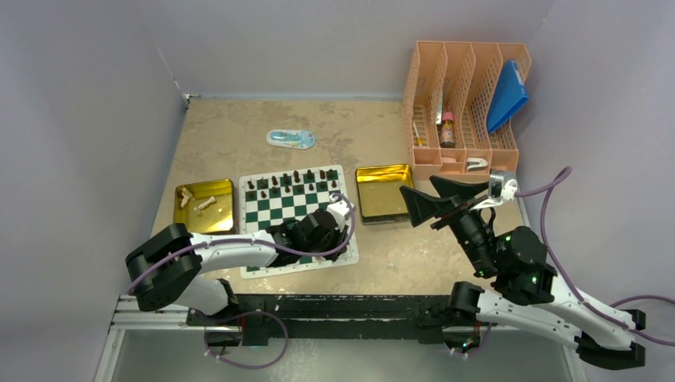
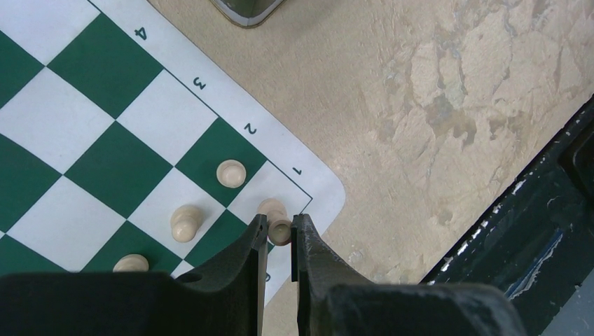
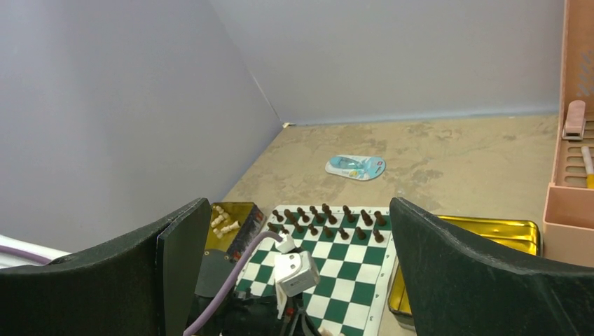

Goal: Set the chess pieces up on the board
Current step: Place the chess piece on the chessboard.

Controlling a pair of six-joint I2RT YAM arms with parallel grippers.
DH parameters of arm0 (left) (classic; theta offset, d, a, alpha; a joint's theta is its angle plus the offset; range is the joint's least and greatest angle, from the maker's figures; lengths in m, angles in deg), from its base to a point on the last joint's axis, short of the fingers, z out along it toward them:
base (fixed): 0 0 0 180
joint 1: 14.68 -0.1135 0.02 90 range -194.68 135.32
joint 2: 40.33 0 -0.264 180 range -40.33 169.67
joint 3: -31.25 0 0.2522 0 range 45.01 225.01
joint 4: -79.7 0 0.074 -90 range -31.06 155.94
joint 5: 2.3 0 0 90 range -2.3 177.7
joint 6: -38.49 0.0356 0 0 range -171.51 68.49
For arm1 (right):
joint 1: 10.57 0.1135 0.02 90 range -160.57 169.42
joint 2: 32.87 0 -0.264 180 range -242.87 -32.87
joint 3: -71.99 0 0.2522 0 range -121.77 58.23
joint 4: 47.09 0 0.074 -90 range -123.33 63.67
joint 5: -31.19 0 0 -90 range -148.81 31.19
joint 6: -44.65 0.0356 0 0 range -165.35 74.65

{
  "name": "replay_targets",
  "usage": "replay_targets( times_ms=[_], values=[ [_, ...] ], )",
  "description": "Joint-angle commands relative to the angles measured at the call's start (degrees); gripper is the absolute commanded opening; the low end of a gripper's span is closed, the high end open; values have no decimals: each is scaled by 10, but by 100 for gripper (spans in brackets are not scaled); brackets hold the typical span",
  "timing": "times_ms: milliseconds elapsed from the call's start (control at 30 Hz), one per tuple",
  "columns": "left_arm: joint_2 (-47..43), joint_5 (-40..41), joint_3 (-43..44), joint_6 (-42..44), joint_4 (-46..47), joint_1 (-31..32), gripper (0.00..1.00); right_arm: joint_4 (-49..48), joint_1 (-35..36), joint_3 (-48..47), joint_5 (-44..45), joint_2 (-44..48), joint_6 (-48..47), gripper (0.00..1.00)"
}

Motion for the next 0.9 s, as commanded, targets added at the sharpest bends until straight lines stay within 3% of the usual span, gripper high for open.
replay_targets(
  times_ms=[0,867],
  values=[
    [10,-2,9,-4,30,2,0,-33,1,5,-7,7,6,99],
    [28,-5,22,-15,13,3,6,-36,1,16,-7,23,10,99]
  ],
)
